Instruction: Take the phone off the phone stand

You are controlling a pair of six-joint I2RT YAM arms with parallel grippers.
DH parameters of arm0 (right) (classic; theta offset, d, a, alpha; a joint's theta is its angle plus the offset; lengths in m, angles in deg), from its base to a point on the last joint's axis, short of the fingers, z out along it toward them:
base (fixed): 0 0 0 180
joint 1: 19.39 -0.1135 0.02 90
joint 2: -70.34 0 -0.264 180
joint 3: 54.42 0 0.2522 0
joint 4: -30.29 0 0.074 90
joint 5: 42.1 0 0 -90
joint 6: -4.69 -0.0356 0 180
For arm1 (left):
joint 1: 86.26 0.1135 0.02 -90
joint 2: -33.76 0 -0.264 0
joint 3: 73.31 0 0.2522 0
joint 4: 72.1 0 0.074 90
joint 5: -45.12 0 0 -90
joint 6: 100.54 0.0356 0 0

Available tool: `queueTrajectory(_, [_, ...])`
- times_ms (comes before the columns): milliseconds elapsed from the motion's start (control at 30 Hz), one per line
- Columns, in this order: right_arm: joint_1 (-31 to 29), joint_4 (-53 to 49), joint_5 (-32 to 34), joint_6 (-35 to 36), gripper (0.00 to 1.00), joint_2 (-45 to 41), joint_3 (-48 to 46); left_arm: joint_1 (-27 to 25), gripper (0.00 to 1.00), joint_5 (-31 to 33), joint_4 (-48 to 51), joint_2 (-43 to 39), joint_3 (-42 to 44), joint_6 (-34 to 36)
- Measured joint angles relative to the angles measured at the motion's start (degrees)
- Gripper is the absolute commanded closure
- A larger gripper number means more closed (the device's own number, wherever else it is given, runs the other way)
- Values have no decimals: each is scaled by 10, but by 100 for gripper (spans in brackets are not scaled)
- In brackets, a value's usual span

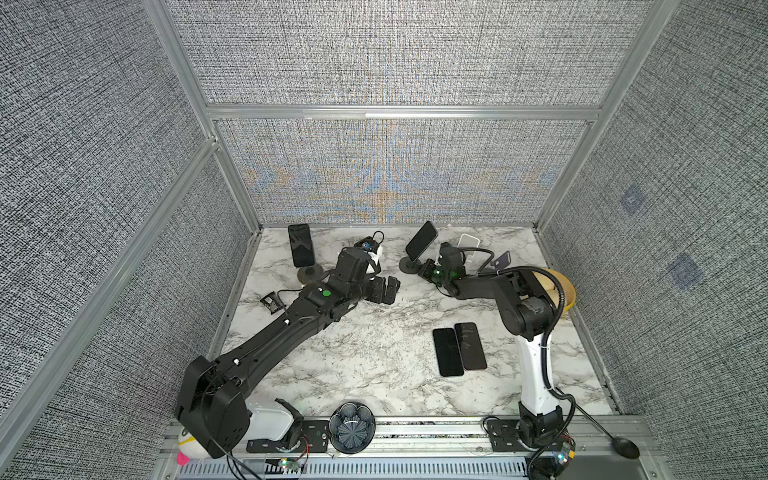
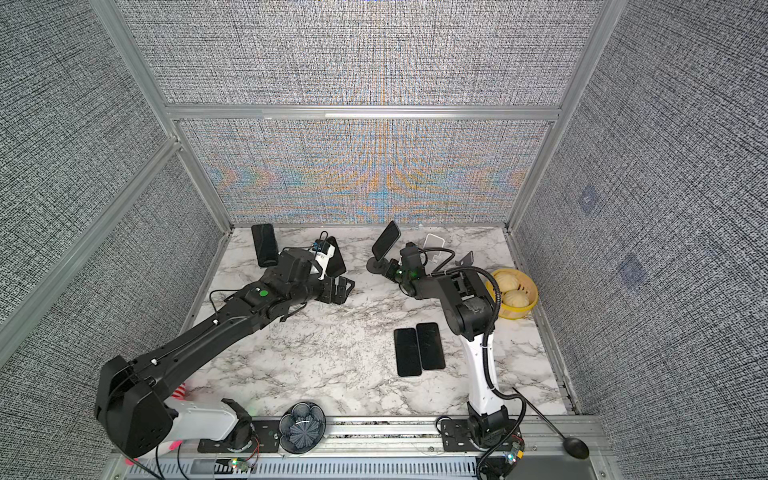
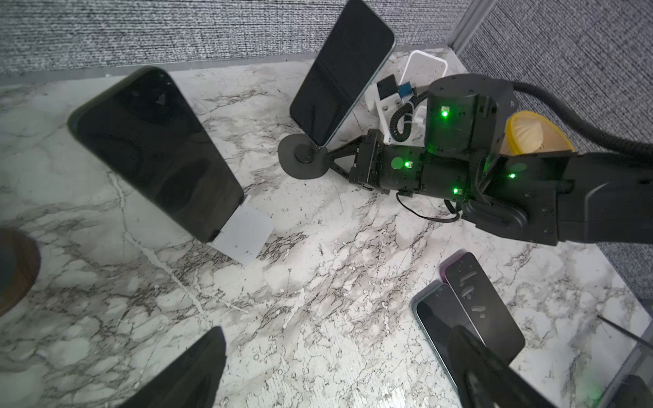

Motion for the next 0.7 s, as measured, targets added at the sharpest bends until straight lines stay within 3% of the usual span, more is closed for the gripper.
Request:
queueTrajectory(400, [-5, -6, -15, -3, 83, -105, -110, 26, 1, -78, 22, 179, -219, 177])
queueTrajectory(700, [-18, -20, -30, 1, 63, -180, -176, 67, 2, -192, 56, 346, -402, 252])
